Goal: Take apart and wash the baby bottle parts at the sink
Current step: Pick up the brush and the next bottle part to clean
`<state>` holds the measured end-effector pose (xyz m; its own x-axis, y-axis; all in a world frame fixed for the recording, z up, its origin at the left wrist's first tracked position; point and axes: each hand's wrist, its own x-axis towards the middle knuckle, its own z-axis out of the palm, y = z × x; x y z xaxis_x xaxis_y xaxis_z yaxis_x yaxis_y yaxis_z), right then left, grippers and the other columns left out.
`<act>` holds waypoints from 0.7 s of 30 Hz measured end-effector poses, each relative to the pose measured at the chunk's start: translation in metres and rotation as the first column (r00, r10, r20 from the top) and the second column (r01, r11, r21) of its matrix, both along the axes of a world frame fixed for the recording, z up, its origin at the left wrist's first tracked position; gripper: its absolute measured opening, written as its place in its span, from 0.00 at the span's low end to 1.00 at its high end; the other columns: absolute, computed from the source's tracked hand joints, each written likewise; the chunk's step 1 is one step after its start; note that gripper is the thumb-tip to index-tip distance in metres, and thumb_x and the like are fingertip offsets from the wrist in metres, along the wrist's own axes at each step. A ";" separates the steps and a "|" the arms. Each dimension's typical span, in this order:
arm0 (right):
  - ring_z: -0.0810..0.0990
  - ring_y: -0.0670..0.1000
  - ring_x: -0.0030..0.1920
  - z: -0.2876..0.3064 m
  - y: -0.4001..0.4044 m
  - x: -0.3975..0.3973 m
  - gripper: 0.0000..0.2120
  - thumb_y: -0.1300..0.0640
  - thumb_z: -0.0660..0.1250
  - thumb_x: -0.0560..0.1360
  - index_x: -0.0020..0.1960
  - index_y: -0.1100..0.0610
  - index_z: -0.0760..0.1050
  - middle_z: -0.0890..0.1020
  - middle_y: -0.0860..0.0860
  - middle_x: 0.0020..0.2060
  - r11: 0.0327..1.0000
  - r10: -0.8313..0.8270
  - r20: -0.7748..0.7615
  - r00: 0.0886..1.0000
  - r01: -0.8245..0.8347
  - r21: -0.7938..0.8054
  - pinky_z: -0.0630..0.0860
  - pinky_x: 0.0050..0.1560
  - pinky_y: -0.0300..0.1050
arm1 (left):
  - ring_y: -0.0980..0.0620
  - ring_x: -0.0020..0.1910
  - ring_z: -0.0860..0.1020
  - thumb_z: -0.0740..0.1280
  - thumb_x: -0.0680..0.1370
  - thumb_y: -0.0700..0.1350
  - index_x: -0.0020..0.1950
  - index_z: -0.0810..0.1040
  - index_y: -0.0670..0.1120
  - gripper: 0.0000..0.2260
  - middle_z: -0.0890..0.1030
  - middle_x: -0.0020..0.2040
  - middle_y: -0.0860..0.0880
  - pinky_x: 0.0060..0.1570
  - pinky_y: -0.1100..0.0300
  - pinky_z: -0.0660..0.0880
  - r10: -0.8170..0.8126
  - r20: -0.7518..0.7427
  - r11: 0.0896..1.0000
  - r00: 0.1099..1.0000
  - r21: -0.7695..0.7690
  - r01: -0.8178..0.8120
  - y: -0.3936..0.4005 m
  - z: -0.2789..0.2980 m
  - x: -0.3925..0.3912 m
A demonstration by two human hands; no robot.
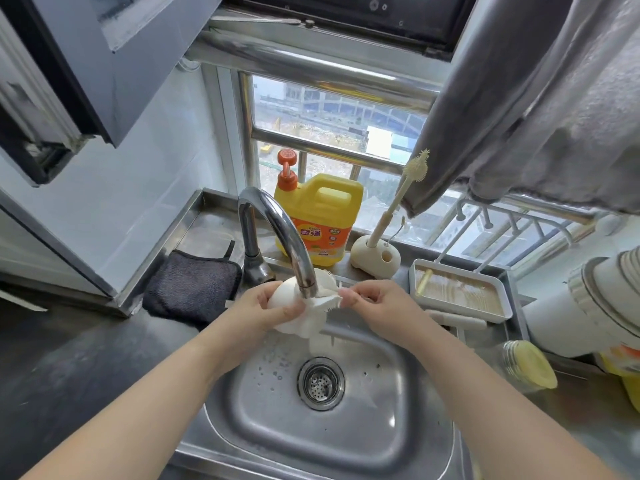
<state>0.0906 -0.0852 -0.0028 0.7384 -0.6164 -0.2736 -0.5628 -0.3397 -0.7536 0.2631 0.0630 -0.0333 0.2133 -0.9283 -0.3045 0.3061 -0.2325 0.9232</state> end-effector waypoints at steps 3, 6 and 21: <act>0.62 0.43 0.26 -0.005 0.002 -0.005 0.16 0.37 0.63 0.74 0.38 0.46 0.81 0.64 0.44 0.23 0.999 0.050 -0.033 0.998 -0.049 0.025 0.60 0.32 0.39 | 0.50 0.48 0.81 0.75 0.69 0.46 0.55 0.82 0.42 0.16 0.84 0.52 0.43 0.47 0.63 0.78 0.055 0.017 0.998 0.998 0.032 -0.056 0.004 0.000 0.003; 0.65 0.41 0.23 -0.002 -0.005 -0.012 0.15 0.39 0.64 0.75 0.37 0.47 0.80 0.67 0.42 0.20 1.000 0.015 -0.088 0.996 -0.016 -0.012 0.62 0.31 0.38 | 0.53 0.44 0.81 0.77 0.67 0.40 0.51 0.82 0.38 0.14 0.84 0.46 0.43 0.44 0.67 0.76 0.049 0.064 0.997 0.997 0.064 -0.053 0.008 -0.003 0.006; 0.69 0.38 0.27 -0.002 0.000 -0.008 0.13 0.39 0.64 0.74 0.39 0.45 0.81 0.73 0.38 0.22 0.999 0.046 -0.077 0.996 -0.048 -0.023 0.63 0.30 0.30 | 0.48 0.47 0.81 0.73 0.66 0.42 0.56 0.78 0.35 0.21 0.83 0.51 0.38 0.49 0.55 0.77 0.027 -0.035 0.996 0.999 0.089 -0.024 0.002 -0.003 -0.002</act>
